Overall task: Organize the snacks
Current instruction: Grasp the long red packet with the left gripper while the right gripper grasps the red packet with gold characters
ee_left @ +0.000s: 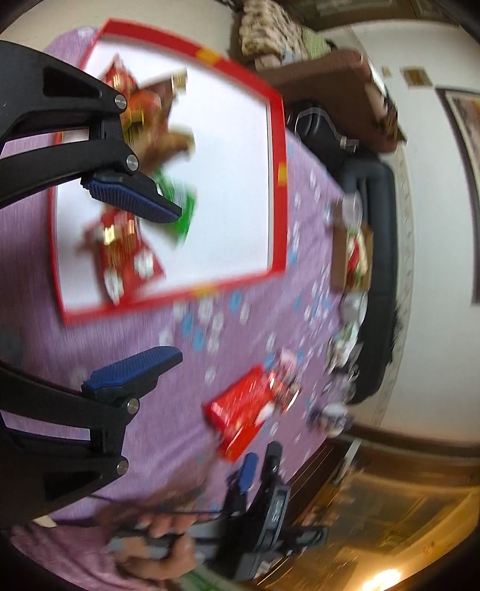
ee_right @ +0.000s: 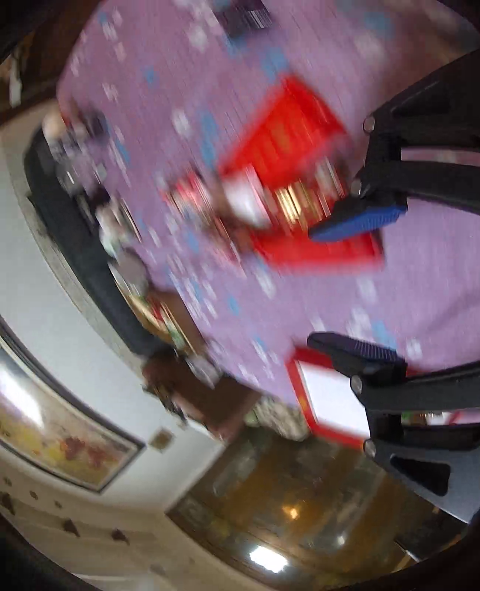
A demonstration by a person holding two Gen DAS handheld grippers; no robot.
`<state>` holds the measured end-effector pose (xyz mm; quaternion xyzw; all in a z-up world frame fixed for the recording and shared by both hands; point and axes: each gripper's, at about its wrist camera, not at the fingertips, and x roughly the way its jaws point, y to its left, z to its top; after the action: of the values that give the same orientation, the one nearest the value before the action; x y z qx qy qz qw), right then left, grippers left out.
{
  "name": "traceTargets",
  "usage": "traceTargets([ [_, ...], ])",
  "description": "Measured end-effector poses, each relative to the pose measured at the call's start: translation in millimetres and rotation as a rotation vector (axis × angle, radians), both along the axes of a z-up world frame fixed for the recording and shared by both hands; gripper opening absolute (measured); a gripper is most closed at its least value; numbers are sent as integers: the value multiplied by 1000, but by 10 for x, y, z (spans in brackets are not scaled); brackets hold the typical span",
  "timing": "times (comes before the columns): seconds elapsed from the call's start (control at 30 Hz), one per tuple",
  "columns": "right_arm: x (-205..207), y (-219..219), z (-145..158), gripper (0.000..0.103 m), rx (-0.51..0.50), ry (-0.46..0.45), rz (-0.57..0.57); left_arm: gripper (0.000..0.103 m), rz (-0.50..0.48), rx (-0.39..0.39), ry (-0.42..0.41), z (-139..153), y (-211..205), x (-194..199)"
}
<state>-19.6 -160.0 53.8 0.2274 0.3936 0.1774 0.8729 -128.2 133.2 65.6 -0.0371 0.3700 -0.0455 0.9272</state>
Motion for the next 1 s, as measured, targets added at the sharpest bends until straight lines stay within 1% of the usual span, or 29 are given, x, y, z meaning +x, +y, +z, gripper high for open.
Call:
traceTargets([
  [0.07,133,-219,-27,60,-80,12,-40,69,-42,-7,27,10,-187,102],
  [0.1,201,-280,-55,61,-114,30,-37,70,-59,-14,39,18,-271,157],
  [0.13,298,-336,-112,61,-157,63,-25,74,-73,-21,51,26,-339,214],
  [0.17,367,-343,-164,61,-194,91,-11,74,-80,-25,65,26,-417,282],
  [0.23,450,-312,-247,61,-247,108,21,74,-90,-43,96,17,-554,432],
  [0.3,476,-236,-329,61,-279,93,70,74,-83,-52,131,-7,-661,586],
  [0.37,479,-166,-381,62,-313,70,90,74,-80,-79,162,-32,-756,724],
  [0.47,432,-99,-423,67,-346,29,116,74,-80,-104,202,-68,-930,892],
  [0.53,368,-52,-439,69,-380,-5,136,74,-90,-103,217,-102,-1045,977],
  [0.6,319,44,-457,70,-459,-38,159,74,-82,-90,236,-157,-1135,1063],
  [0.63,298,82,-447,71,-484,-41,162,74,-79,-91,246,-190,-1178,1111],
  [0.67,302,97,-451,72,-488,-40,162,74,-73,-94,258,-223,-1215,1159],
  [0.73,304,50,-449,67,-471,-39,144,74,-60,-102,273,-268,-1251,1228],
  [0.8,314,-35,-441,54,-441,-31,125,74,-46,-105,269,-296,-1288,1297],
  [0.83,323,-98,-434,52,-416,-20,106,74,-37,-100,271,-321,-1308,1341],
  [0.97,382,-253,-425,52,-400,2,28,74,2,-97,311,-485,-1332,1502],
  [1.0,393,-287,-421,52,-385,7,16,77,2,-104,305,-514,-1343,1508],
])
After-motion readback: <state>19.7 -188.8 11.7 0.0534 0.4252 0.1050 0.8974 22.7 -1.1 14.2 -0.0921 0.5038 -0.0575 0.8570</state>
